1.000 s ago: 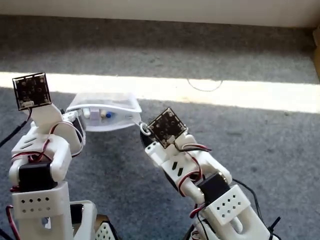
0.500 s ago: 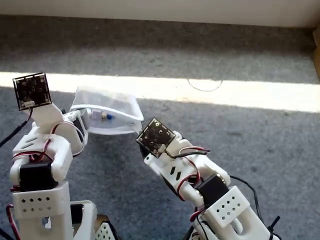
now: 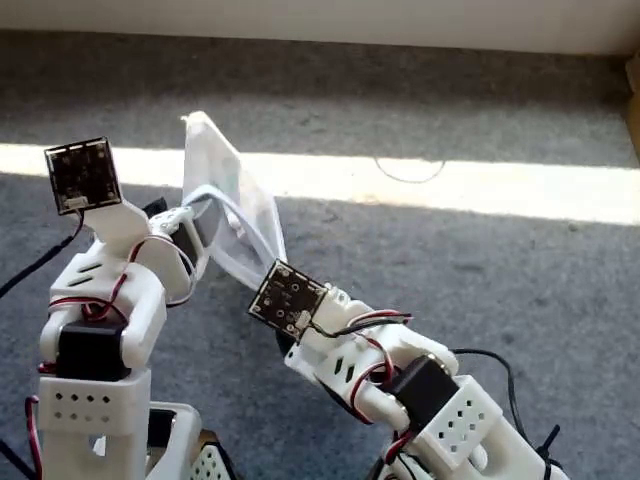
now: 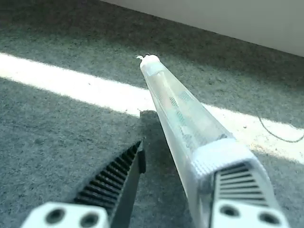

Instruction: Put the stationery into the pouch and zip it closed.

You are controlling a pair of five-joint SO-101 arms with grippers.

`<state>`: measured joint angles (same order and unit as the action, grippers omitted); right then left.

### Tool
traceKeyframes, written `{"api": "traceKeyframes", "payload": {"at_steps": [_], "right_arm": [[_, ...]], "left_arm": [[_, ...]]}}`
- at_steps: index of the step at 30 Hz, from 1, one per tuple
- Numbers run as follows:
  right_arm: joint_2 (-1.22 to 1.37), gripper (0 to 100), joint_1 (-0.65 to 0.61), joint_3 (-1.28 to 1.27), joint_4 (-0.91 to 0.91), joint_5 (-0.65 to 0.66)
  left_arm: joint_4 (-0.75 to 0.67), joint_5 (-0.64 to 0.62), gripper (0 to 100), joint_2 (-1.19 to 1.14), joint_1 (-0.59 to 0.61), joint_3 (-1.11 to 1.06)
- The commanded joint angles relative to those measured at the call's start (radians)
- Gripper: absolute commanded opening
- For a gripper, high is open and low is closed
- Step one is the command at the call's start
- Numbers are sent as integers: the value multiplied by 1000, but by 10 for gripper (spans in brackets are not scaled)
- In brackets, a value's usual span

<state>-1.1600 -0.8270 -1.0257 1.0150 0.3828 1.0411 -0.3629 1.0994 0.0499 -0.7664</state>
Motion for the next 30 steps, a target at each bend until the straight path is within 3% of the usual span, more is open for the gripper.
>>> {"api": "traceKeyframes", "payload": {"at_steps": [1, 6, 11, 15, 26, 30], "right_arm": [[-25, 4, -19, 64, 12, 14], [-56, 4, -1, 58, 16, 6], [-260, 4, 18, 51, 22, -3], [-407, 4, 18, 24, 64, -74], [-526, 4, 19, -65, 68, -78], [-530, 4, 64, -67, 56, -78]], "left_arm": [[-35, -15, 232, 12, -110, 7], [-35, -14, 232, 12, -251, 10], [-46, -3, 232, 12, -321, 16], [-57, 121, 232, 12, -378, 7], [-51, 201, 232, 19, -449, 16], [-18, 218, 232, 21, -412, 64]]}}
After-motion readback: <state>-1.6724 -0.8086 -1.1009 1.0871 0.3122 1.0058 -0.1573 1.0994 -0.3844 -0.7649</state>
